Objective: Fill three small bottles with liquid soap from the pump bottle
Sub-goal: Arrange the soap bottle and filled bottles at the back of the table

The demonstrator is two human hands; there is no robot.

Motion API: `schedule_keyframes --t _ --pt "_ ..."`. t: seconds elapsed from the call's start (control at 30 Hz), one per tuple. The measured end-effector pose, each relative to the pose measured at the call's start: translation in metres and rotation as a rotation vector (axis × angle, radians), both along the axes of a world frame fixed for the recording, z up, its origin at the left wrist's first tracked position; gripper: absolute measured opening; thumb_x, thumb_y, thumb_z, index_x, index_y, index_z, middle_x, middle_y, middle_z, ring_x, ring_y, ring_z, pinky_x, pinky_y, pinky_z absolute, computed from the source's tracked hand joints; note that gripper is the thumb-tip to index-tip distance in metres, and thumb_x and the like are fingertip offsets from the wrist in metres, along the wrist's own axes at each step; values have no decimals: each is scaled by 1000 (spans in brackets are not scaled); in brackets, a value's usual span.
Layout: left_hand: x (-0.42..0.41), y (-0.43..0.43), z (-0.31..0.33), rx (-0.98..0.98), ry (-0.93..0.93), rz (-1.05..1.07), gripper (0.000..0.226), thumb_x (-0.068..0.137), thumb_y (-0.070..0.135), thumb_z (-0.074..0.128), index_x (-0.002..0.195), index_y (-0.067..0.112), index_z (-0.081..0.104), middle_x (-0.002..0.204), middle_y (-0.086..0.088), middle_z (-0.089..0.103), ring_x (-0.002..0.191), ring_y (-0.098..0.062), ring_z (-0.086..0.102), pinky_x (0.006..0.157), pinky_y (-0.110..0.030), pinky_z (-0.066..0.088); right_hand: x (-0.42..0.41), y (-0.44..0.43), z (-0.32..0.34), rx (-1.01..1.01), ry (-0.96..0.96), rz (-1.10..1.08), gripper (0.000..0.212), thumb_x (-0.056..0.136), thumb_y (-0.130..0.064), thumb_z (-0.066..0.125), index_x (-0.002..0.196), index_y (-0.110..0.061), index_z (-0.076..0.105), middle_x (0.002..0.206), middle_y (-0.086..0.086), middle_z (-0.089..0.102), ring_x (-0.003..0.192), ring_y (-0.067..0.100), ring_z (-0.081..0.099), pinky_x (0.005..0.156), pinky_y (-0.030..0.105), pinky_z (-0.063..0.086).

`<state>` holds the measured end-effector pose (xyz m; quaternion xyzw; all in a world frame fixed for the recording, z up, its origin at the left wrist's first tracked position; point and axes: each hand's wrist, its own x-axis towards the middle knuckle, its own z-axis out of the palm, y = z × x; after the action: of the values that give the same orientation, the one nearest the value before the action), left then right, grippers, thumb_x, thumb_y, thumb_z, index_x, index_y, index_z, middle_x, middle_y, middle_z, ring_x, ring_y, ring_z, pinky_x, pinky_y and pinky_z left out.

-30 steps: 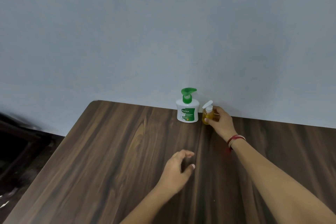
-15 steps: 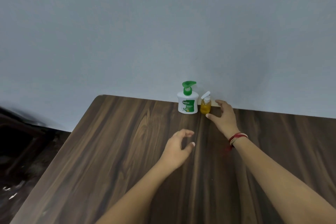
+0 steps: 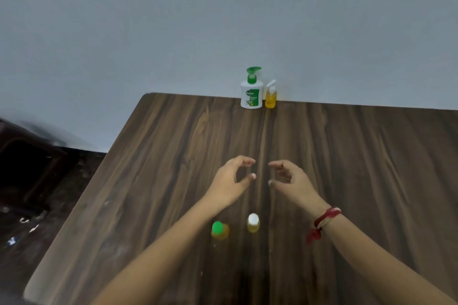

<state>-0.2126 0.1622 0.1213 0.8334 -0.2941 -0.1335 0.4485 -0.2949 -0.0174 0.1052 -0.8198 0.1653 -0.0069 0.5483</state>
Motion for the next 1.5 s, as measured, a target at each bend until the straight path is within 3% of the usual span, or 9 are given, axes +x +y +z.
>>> schedule_keyframes --t 0.23,0.4,0.53,0.83,1.07,1.23,1.37,1.43,1.5 --pt "-54 43 -9 41 23 -4 31 89 19 64 120 19 59 118 7 60 111 -3 53 93 -10 37 -72 35 -32 -15 173 123 51 74 4 61 106 -35 57 122 -1 54 119 15 49 102 32 43" --pt "-70 67 -16 142 7 24 32 88 20 64 120 19 58 118 6 59 110 -4 53 91 -16 39 -83 53 -34 -33 201 142 54 74 -6 75 119 -26 54 123 -3 49 118 14 46 100 26 40" --pt "-73 83 -23 183 21 77 35 85 14 68 118 16 59 117 2 60 110 -10 56 99 -24 43 -79 67 -38 -85 182 115 57 74 -9 76 124 -20 52 126 -1 49 118 14 46 99 24 38" --pt "-73 99 -47 289 47 80 48 77 12 74 121 17 56 123 3 57 114 -9 50 91 -12 32 -69 76 -54 -100 137 34 58 72 -11 78 124 -18 53 123 1 50 115 16 48 96 26 39" --pt "-71 96 -75 238 104 135 37 79 20 74 114 16 61 113 3 63 104 -11 57 95 -30 46 -58 73 -71 -116 127 18 39 77 -15 76 111 -23 57 114 -2 57 107 16 55 90 22 42" --pt "-65 86 -80 202 157 169 49 84 25 71 129 14 55 123 6 58 113 -11 54 97 -21 41 -55 65 -73 -87 85 -23 32 76 -18 77 103 -24 59 106 -5 64 100 11 60 87 20 47" --pt "-44 58 -68 119 147 146 42 79 26 75 118 15 64 110 3 67 103 -11 61 92 -28 48 -46 47 -65 -17 4 -92 30 73 -16 79 98 -20 62 98 -4 67 92 7 62 81 18 51" --pt "-28 34 -58 93 131 145 37 77 24 76 112 16 67 103 4 69 96 -11 62 85 -21 47 -37 33 -57 -14 -27 -142 29 72 -15 79 95 -19 62 94 -4 67 90 6 62 74 12 46" --pt "-8 4 -49 76 101 131 35 77 23 77 110 16 67 101 3 69 91 -10 62 78 -14 44 -23 15 -48 -30 -77 -213 27 72 -14 79 92 -19 61 91 -4 66 88 9 62 72 14 44"
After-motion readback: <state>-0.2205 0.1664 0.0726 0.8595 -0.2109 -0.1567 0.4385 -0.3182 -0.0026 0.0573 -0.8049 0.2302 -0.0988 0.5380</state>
